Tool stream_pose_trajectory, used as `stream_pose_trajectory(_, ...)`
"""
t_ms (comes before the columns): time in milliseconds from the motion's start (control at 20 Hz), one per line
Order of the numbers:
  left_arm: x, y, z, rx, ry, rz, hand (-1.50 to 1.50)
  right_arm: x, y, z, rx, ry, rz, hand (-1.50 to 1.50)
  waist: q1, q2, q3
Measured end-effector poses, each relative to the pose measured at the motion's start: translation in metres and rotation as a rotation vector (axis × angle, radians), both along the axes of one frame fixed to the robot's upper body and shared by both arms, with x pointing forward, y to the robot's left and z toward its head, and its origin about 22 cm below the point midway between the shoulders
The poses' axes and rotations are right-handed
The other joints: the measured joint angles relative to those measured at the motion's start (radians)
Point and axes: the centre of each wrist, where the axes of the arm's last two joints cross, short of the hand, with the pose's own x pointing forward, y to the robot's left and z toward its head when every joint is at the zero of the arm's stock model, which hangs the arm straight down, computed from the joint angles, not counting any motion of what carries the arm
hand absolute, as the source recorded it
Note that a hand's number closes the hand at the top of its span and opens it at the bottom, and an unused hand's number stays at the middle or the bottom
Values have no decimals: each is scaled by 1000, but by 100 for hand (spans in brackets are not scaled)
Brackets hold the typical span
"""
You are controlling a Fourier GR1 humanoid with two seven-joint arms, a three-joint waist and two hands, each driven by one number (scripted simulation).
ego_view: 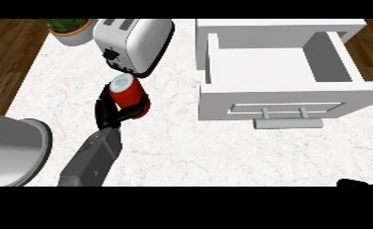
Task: Pick up the can, place it into the drawer and close the drawer
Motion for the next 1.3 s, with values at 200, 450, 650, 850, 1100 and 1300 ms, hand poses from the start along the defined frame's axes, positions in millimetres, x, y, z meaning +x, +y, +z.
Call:
stream_pose_trajectory(200,8,-3,7,-1,-13,-193,150,3,1,1,-1,1,-2,-150,0,0,0)
stream_pose_trajectory(450,20,-11,20,-12,-48,-349,150,2,-3,0,-9,-6,-14,-150,4,-2,0)
stream_pose_trajectory(650,32,-23,36,-1,-54,-424,150,3,1,0,-16,-11,-26,-150,11,-4,1)
stream_pose_trajectory(850,37,-31,49,18,-20,-463,150,-1,-6,2,-17,-3,-36,-150,21,-5,0)
stream_pose_trajectory(1100,41,-34,59,32,53,-480,150,-4,-6,4,-21,-7,-47,-150,29,-5,-1)
stream_pose_trajectory(1300,42,-41,64,12,92,-458,150,-1,-5,5,-29,-4,-40,-150,35,-7,-1)
